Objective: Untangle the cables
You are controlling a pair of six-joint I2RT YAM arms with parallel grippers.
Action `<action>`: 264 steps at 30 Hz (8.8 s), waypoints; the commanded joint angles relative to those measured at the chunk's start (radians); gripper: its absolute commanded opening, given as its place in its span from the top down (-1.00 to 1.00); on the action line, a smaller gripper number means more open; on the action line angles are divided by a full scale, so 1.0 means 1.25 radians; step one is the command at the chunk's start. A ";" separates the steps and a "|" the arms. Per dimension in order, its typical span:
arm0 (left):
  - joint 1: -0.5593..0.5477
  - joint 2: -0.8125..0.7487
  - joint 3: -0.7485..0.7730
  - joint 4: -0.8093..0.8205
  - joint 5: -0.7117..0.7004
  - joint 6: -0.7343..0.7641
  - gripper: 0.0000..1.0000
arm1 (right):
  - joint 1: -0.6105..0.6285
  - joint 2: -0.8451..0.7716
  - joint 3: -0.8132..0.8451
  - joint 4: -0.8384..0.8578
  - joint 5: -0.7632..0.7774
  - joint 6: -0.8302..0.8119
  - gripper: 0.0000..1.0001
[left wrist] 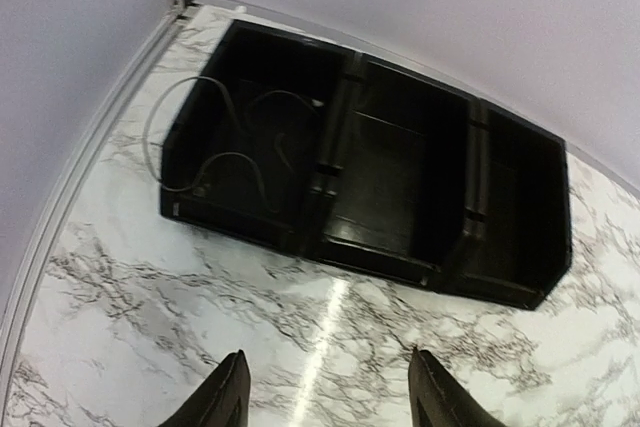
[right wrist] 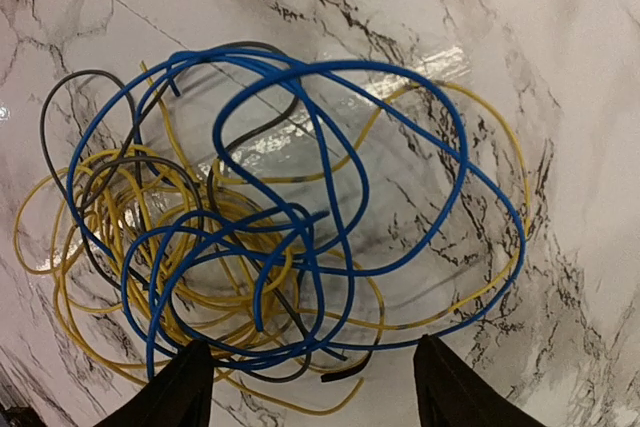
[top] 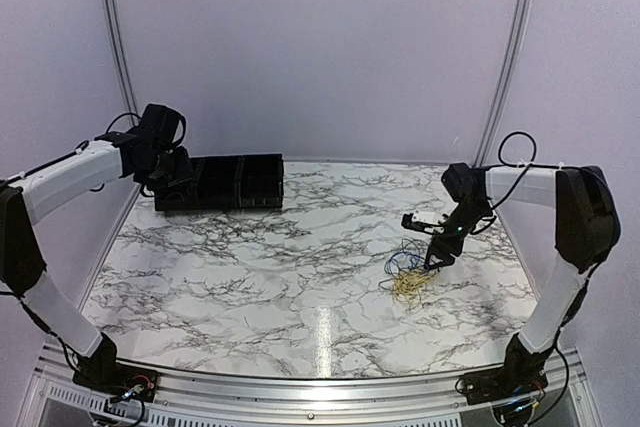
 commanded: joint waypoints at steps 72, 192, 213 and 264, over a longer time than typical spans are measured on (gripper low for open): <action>0.283 0.480 0.281 0.180 0.260 0.008 1.00 | 0.022 -0.068 0.013 -0.097 0.020 0.023 -0.32; -0.585 0.147 0.131 0.331 0.392 0.431 1.00 | 0.294 -0.204 -0.006 0.327 -0.286 0.202 -0.50; -0.524 -0.069 -0.258 0.364 -0.076 -0.015 0.01 | 0.484 -0.143 -0.135 0.358 -0.132 -0.038 0.08; -0.558 -0.038 -0.316 0.687 0.125 0.249 -0.22 | 0.448 -0.170 0.186 0.197 -0.123 0.220 1.00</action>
